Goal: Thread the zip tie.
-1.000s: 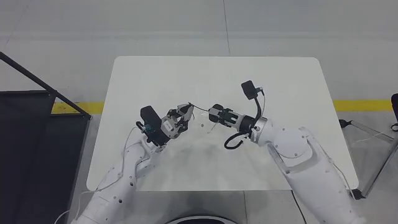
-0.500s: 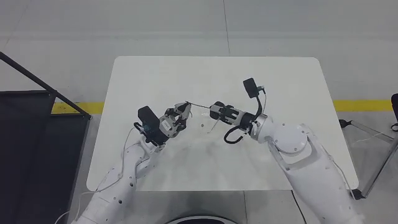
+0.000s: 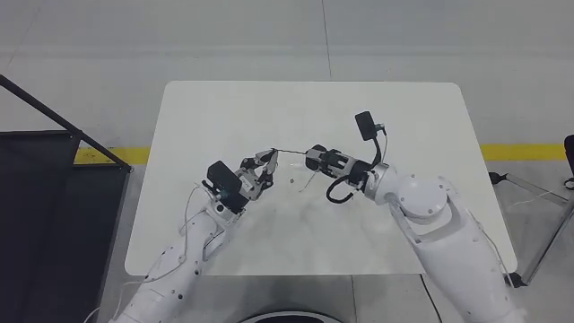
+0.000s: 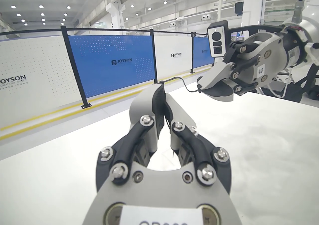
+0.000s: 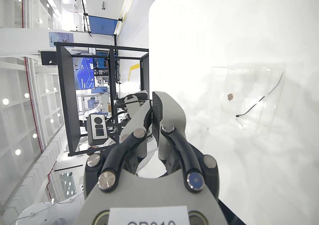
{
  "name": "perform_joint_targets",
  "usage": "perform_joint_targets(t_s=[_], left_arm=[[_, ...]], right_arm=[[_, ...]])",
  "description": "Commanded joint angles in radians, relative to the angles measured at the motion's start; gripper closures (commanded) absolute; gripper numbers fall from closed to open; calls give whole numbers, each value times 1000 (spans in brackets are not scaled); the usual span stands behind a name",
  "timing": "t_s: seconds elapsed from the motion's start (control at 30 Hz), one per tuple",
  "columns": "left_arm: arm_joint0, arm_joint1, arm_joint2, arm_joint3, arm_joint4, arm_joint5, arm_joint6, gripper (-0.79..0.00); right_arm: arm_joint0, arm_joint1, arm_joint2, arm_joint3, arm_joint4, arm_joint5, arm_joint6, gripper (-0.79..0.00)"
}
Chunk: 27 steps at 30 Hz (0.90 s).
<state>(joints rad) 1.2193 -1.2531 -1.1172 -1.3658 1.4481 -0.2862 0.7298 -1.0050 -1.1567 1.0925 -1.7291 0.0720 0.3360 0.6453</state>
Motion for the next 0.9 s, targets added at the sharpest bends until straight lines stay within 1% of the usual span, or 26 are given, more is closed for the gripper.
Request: perform_joint_targets(t_s=[0.0, 0.3, 0.33, 0.4, 0.47, 0.53, 0.57, 0.63, 0.67, 0.77, 0.87], left_arm=[[-1, 0, -1, 3, 12, 6, 9, 0], [3, -1, -8, 8, 19, 13, 24, 0], [3, -1, -10, 7, 16, 10, 22, 0], [3, -1, -11, 7, 13, 8, 20, 0], [3, -1, -11, 7, 13, 8, 20, 0], [3, -1, -11, 7, 13, 8, 20, 0], [3, -1, -11, 7, 13, 8, 20, 0], [3, -1, -11, 7, 13, 8, 20, 0], [3, -1, -11, 7, 13, 8, 20, 0], [3, -1, -11, 7, 13, 8, 20, 0], [3, -1, -11, 7, 13, 8, 20, 0]], right_arm=[[5, -1, -3, 3, -4, 11, 3, 0], [17, -5, -6, 8, 1, 26, 6, 0], [16, -5, -4, 8, 3, 23, 7, -12], [14, -4, -1, 8, 6, 19, 13, -175], [13, -4, 2, 6, 6, 14, 17, -302], [10, -4, 4, 5, 8, 5, 19, -323], [9, -4, 6, 4, 9, 2, 20, -357], [4, -3, 11, 2, 12, -8, 20, -388], [1, -3, 13, 1, 14, -13, 20, -477], [-6, -2, 19, -4, 17, -29, 22, -486], [-19, -2, 30, -10, 32, -68, 18, -499]])
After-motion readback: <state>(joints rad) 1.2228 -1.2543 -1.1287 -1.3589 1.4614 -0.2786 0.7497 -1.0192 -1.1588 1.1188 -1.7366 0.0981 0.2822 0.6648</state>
